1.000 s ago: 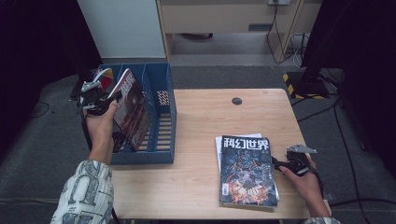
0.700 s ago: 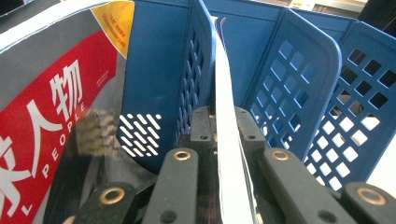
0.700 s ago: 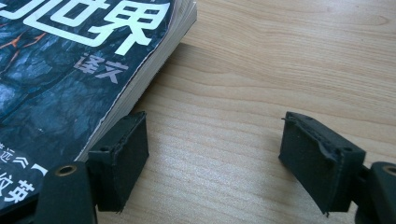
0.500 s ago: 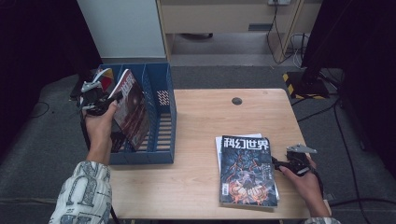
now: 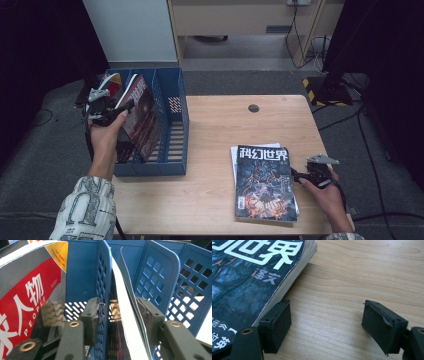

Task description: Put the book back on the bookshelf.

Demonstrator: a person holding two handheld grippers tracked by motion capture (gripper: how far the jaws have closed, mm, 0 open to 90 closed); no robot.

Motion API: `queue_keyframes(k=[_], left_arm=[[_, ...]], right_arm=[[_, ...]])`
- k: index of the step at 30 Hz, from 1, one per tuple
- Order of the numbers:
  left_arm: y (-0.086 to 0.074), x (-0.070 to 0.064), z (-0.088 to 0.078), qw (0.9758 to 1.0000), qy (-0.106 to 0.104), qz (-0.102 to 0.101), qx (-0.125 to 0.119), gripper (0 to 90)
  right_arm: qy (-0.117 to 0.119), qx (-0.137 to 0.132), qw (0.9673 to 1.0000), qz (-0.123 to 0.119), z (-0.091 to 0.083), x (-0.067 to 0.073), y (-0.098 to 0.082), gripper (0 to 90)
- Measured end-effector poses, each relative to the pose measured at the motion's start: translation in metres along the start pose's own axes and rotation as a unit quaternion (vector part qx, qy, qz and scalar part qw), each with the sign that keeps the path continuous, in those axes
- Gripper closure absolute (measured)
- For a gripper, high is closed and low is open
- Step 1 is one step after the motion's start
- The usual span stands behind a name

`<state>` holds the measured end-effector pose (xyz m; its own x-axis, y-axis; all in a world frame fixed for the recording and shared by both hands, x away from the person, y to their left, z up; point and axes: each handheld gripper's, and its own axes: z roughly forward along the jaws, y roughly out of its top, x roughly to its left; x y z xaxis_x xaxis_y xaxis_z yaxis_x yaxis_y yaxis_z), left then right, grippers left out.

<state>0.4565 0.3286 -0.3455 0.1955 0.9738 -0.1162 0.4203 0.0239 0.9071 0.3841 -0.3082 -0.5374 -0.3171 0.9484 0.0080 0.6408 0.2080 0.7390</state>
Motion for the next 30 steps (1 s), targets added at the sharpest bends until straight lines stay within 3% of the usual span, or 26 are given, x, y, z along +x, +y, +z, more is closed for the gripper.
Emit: queue_keyframes(k=[10, 17, 22, 30], left_arm=[[-0.004, 0.0, 0.0, 0.9996, -0.014, 0.023, 0.009, 39.1], [-0.004, 0.0, -0.001, 0.9994, -0.026, 0.021, 0.004, 31.4], [-0.006, -0.003, -0.001, 0.9978, -0.035, 0.056, 0.005, 22.7], [-0.012, 0.0, -0.006, 0.9971, -0.04, 0.065, 0.005, 20.5]], right_arm=[[-0.001, 0.0, 1.0, 0.0, 0.0, 0.0, 0.0, 22.9], [-0.001, 0.0, 1.0, 0.001, 0.0, 0.0, 0.0, 22.7], [-0.002, 0.0, 1.0, 0.001, 0.0, 0.0, 0.0, 22.5], [-0.002, 0.0, 1.0, 0.001, 0.0, 0.0, 0.0, 22.4]])
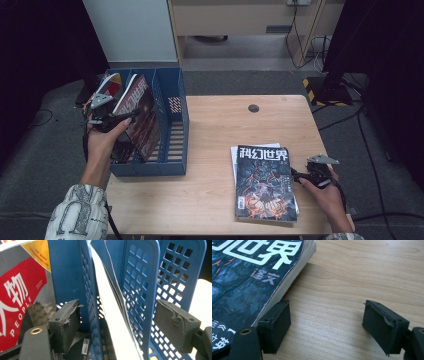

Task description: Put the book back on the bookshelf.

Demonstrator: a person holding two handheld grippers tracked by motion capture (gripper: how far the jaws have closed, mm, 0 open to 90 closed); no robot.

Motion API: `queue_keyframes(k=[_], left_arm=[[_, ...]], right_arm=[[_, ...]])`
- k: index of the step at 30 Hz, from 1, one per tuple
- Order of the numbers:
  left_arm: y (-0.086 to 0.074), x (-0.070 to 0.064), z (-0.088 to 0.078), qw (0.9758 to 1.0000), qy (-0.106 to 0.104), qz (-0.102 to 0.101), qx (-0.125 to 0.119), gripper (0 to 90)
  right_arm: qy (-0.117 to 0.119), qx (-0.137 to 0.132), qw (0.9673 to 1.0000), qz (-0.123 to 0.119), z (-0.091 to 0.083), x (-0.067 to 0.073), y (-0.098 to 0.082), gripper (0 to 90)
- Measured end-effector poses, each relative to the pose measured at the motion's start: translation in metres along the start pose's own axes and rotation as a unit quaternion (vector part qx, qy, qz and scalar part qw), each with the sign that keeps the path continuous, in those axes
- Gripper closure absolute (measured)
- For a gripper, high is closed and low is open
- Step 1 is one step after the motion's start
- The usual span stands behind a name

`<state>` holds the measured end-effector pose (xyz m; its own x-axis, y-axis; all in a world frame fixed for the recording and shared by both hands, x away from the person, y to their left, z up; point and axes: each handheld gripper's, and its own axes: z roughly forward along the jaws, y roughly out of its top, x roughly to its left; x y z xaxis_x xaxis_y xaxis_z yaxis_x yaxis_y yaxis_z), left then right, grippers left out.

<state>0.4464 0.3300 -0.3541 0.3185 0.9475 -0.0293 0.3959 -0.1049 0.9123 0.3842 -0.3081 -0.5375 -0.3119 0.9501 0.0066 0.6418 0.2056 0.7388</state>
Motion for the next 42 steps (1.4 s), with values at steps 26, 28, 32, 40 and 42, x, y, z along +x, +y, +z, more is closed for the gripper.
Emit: queue_keyframes(k=[26, 28, 32, 40, 42], left_arm=[[-0.04, -0.012, -0.02, 0.9993, -0.023, 0.023, 0.02, 17.9], [-0.044, -0.013, -0.023, 0.9992, -0.017, 0.026, 0.023, 18.0], [-0.052, -0.012, -0.029, 0.9993, -0.016, 0.023, 0.025, 18.1], [-0.064, -0.021, -0.044, 0.9988, -0.025, 0.035, 0.023, 20.0], [-0.067, -0.026, -0.047, 0.9983, -0.029, 0.043, 0.026, 20.0]], right_arm=[[-0.002, 0.0, 1.0, 0.002, 0.0, 0.0, 0.0, 22.4], [-0.002, 0.0, 1.0, 0.002, 0.0, 0.0, 0.0, 22.4], [-0.002, 0.0, 1.0, 0.002, 0.0, 0.001, 0.0, 22.4], [-0.002, 0.0, 1.0, 0.002, 0.0, 0.001, 0.0, 22.4], [-0.002, -0.001, 1.0, 0.002, 0.0, 0.001, 0.0, 22.4]])
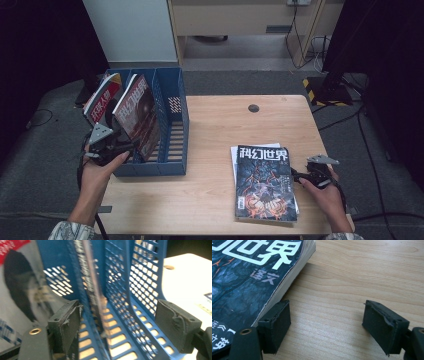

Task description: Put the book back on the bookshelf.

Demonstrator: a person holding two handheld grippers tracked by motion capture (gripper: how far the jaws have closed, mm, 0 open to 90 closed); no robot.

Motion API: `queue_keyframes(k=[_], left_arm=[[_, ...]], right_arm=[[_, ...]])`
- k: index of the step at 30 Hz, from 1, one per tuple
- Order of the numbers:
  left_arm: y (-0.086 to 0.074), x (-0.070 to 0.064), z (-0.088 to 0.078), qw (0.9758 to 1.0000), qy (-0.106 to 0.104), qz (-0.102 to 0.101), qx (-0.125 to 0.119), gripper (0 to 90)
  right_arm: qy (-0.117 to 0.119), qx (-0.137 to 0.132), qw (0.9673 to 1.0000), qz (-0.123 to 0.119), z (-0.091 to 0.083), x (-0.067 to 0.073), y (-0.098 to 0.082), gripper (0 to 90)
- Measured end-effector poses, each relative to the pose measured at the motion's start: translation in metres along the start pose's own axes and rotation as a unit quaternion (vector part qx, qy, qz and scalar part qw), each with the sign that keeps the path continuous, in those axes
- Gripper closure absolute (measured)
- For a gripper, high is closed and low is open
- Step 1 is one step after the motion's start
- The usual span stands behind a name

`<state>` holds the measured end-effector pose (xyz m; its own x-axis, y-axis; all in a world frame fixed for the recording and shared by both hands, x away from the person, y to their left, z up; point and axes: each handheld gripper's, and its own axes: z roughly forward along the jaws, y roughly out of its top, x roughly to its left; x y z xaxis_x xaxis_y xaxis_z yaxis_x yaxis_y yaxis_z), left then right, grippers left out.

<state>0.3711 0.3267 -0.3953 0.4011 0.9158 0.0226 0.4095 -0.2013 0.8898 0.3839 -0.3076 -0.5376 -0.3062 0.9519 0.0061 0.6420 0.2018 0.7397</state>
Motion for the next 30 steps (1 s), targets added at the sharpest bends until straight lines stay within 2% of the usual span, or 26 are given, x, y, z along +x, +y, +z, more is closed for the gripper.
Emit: queue_keyframes(k=[3, 9, 12, 21, 23, 24, 28, 30], left_arm=[[-0.004, -0.008, -0.004, 0.9999, -0.01, 0.007, 0.0, 20.1], [-0.005, -0.03, -0.003, 0.9988, -0.046, 0.019, -0.002, 20.1], [-0.004, -0.043, 0.004, 0.9977, -0.06, 0.03, 0.002, 19.9], [0.0, -0.078, 0.034, 0.9938, -0.105, 0.035, 0.014, 19.7], [0.002, -0.086, 0.041, 0.9927, -0.115, 0.033, 0.013, 19.7], [0.004, -0.092, 0.045, 0.9919, -0.123, 0.031, 0.011, 19.7], [0.005, -0.114, 0.059, 0.9886, -0.144, 0.041, 0.015, 19.7], [0.006, -0.127, 0.067, 0.9866, -0.156, 0.045, 0.019, 19.6]], right_arm=[[0.0, 0.0, 1.0, 0.0, 0.0, 0.0, 0.0, 22.4], [0.0, 0.0, 1.0, 0.001, 0.0, 0.0, 0.0, 22.3], [0.0, 0.001, 1.0, 0.002, 0.0, 0.0, 0.0, 21.6], [-0.013, 0.01, 0.9998, 0.01, 0.0, -0.001, 0.001, 14.8], [-0.026, 0.013, 0.9996, 0.002, -0.003, -0.003, 0.004, 17.0], [-0.031, 0.006, 0.9994, 0.009, -0.006, -0.004, 0.005, 19.0], [-0.033, -0.027, 0.9991, 0.003, -0.018, -0.004, 0.012, 30.1], [-0.025, -0.04, 0.9989, 0.002, -0.023, -0.001, 0.014, 33.3]])
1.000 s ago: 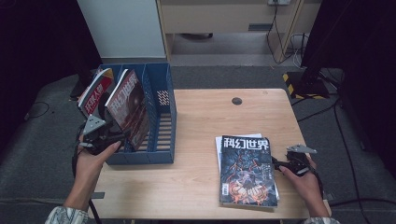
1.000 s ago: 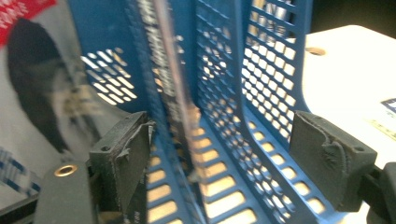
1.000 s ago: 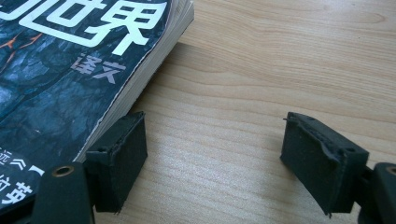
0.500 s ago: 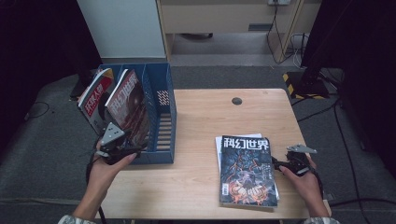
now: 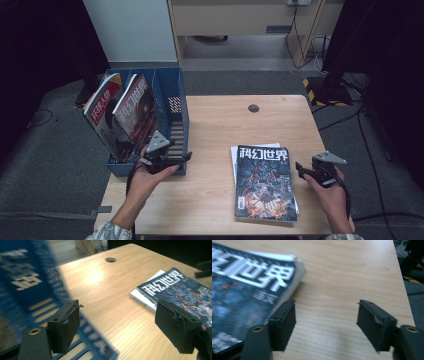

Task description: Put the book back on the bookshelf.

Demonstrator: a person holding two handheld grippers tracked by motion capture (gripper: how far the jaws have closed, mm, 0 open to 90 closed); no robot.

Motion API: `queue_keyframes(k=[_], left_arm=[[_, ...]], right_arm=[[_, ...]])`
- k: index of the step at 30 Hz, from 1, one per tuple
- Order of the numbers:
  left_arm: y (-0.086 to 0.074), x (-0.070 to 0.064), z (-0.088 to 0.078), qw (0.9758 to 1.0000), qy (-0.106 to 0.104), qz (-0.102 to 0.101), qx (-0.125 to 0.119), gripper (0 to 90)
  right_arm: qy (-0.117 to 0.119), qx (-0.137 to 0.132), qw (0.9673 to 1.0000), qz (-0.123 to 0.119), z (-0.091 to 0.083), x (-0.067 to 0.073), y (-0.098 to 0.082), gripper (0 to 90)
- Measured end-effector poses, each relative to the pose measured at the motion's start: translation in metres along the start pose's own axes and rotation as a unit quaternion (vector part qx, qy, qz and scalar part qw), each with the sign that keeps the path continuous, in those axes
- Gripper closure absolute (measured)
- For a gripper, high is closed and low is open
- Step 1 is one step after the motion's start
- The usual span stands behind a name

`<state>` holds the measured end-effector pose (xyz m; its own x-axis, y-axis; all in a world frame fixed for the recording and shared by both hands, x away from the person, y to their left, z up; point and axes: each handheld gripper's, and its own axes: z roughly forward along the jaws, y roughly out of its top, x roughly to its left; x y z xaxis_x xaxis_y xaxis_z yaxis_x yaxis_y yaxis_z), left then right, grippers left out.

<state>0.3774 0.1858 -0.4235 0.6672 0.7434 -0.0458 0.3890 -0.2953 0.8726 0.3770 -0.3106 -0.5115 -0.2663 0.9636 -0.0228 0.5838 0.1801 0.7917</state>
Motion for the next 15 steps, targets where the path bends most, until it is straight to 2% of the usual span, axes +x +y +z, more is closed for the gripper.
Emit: queue_keyframes(k=[3, 8, 11, 15], left_arm=[[0.002, -0.015, 0.018, 0.9998, -0.02, 0.003, 0.002, 19.6], [0.003, -0.037, 0.052, 0.9987, -0.049, -0.004, 0.013, 20.0], [0.001, -0.048, 0.072, 0.997, -0.071, -0.014, 0.027, 20.1], [-0.004, -0.061, 0.088, 0.996, -0.075, -0.005, 0.048, 20.5]], right_arm=[[0.009, -0.013, 0.9998, -0.011, -0.005, 0.005, 0.003, 41.1], [0.042, -0.028, 0.9986, -0.017, -0.009, 0.013, 0.007, 45.9], [0.058, -0.025, 0.9978, -0.017, -0.008, 0.017, 0.007, 45.6], [0.091, -0.013, 0.9957, -0.015, -0.006, 0.022, 0.005, 40.7]])
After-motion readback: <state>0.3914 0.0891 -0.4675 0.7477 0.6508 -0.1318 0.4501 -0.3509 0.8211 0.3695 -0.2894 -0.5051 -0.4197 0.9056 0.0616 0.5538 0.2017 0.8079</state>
